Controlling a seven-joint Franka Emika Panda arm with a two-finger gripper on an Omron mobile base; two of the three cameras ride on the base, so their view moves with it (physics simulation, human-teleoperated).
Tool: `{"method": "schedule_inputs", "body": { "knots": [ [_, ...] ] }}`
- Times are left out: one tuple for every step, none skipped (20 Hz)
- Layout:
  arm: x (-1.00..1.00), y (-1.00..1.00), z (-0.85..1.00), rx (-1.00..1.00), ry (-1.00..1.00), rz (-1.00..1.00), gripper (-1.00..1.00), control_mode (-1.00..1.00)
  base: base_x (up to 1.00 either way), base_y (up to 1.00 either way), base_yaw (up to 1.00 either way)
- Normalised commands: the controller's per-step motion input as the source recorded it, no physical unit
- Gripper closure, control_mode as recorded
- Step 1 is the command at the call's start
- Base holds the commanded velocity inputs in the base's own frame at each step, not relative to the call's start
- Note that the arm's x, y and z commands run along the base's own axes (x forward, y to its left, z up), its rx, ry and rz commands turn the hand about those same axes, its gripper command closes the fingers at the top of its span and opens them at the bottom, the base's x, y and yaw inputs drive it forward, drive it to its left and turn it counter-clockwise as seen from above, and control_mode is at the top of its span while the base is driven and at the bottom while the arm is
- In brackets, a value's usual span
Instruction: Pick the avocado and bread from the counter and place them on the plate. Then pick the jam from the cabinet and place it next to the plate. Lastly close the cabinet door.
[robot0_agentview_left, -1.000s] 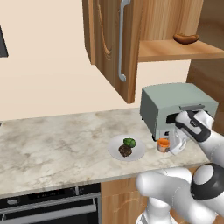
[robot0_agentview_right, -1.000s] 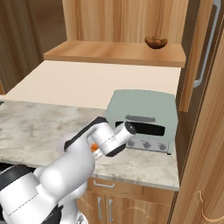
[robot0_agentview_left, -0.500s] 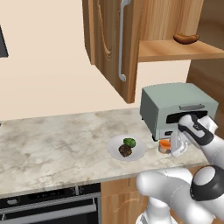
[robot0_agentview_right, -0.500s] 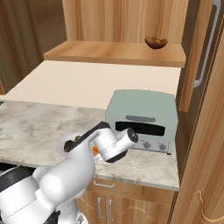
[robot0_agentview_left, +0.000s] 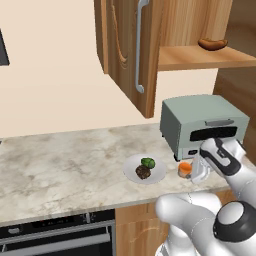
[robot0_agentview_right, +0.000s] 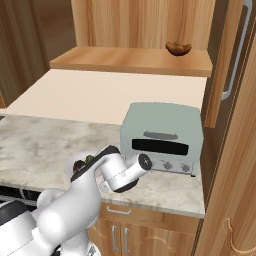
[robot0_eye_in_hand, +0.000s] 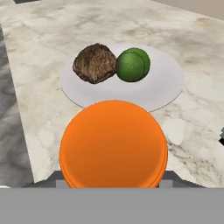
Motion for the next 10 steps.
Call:
{"method": "schedule_inputs", "body": {
  "knots": [
    [0.00,0.00,-0.19,0.01,-0.01,0.00,1.00,-1.00,0.00,0.00,0.00],
    [0.00,0.00,-0.19,0.01,0.00,0.00,1.00,-1.00,0.00,0.00,0.00],
    [0.00,0.00,-0.17,0.01,0.00,0.00,1.00,-1.00,0.00,0.00,0.00],
    [0.00,0.00,-0.16,0.01,0.00,0.00,1.00,-1.00,0.00,0.00,0.00],
    [0.00,0.00,-0.14,0.02,0.00,0.00,1.00,-1.00,0.00,0.00,0.00],
    [0.00,0.00,-0.14,0.02,-0.01,0.00,1.00,-1.00,0.00,0.00,0.00],
    [0.00,0.00,-0.11,0.02,-0.01,0.00,1.00,-1.00,0.00,0.00,0.00],
    [0.00,0.00,-0.09,0.03,-0.01,0.00,1.00,-1.00,0.00,0.00,0.00],
    [0.00,0.00,-0.06,0.02,-0.01,0.00,1.00,-1.00,0.00,0.00,0.00],
    [0.00,0.00,-0.01,0.02,-0.02,0.00,1.00,-1.00,0.00,0.00,0.00]
  ]
}}
